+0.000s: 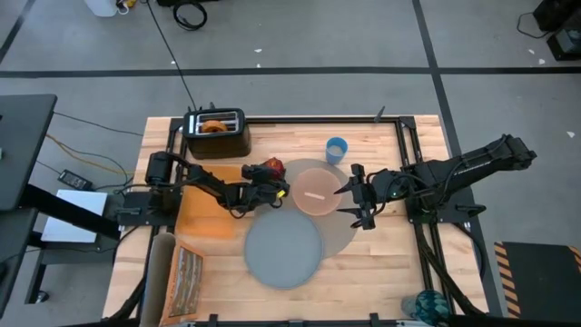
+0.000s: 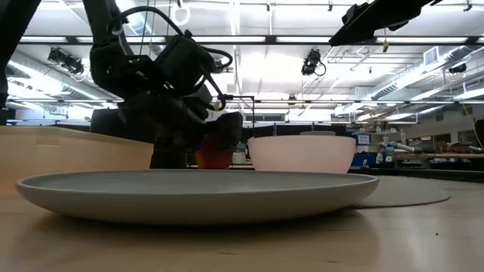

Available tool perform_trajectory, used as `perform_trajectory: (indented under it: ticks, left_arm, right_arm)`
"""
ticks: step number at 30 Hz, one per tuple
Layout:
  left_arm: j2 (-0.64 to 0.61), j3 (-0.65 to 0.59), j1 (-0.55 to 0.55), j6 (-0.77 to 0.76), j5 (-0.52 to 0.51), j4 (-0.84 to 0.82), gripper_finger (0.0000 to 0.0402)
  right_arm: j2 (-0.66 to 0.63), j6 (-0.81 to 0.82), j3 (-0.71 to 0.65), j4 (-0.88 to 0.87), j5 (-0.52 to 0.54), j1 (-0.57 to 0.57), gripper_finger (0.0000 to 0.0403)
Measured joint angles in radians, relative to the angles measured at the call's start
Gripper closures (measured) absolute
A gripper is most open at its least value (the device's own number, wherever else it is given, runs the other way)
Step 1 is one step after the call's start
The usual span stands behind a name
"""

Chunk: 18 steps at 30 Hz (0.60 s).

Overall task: Arrange a breakfast setting
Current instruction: Put the apple from the orange bin on the table mat

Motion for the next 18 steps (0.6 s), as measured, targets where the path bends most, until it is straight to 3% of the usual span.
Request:
perform_trajectory:
  ticks: [18]
  left_arm:
    - [0.0, 0.0, 0.028, -0.03, -0.002, -0.001, 0.005]
  right_arm:
    - [0.0, 0.008, 0.0, 0.002, -0.023, 0.0, 0.0162]
